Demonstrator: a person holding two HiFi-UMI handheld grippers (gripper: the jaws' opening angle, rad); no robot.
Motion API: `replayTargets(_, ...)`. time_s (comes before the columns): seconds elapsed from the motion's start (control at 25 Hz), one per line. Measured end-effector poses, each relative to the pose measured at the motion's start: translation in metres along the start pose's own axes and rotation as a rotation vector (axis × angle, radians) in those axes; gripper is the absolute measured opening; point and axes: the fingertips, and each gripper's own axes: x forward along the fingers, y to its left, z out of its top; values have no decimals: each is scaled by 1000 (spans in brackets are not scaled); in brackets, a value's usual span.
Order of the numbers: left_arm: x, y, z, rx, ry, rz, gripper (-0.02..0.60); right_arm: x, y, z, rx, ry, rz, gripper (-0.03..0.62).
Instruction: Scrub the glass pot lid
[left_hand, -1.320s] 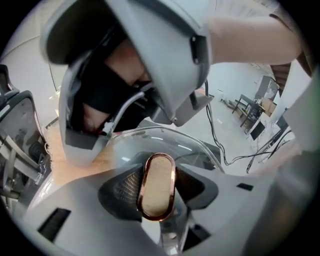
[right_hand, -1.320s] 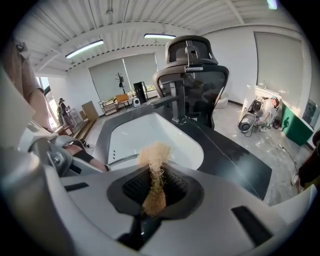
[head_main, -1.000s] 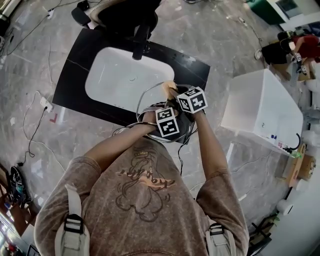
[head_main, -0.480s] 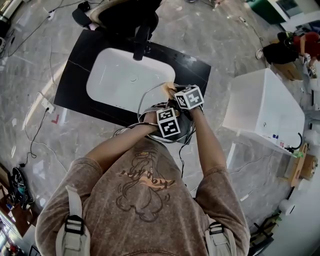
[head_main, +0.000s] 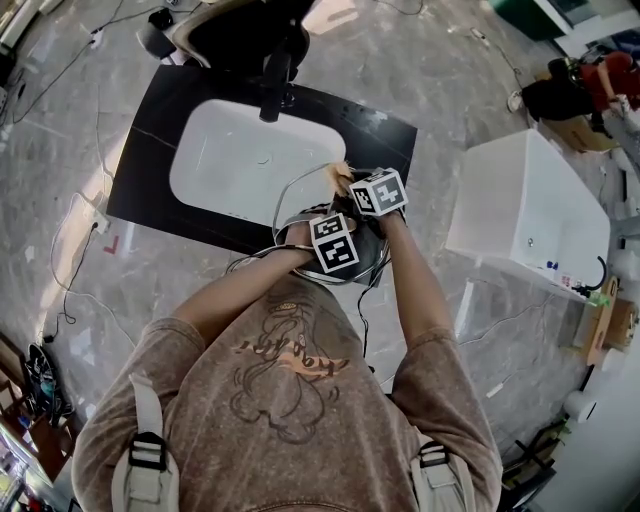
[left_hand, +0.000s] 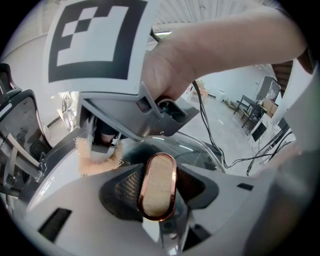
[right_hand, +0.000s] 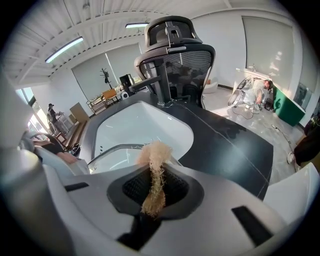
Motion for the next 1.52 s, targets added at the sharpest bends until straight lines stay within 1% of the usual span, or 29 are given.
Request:
replayTargets(0.2,1,1,-2,-10,3,-10,202,-4,-10,-8,30,-6,-11,52)
replayTargets(0.56,1,0,-4,-37,13,-42,202,-23,-30,-28,138,-48,-61,52)
replayTargets(1.16,1,0,-6,-40,17,-42,202,-46,-47,-63,259,-84,-121,51)
replayTargets(1.52,1,0,-7,-43,24,-39,204,-61,-49,-87,298,-99,-156,51)
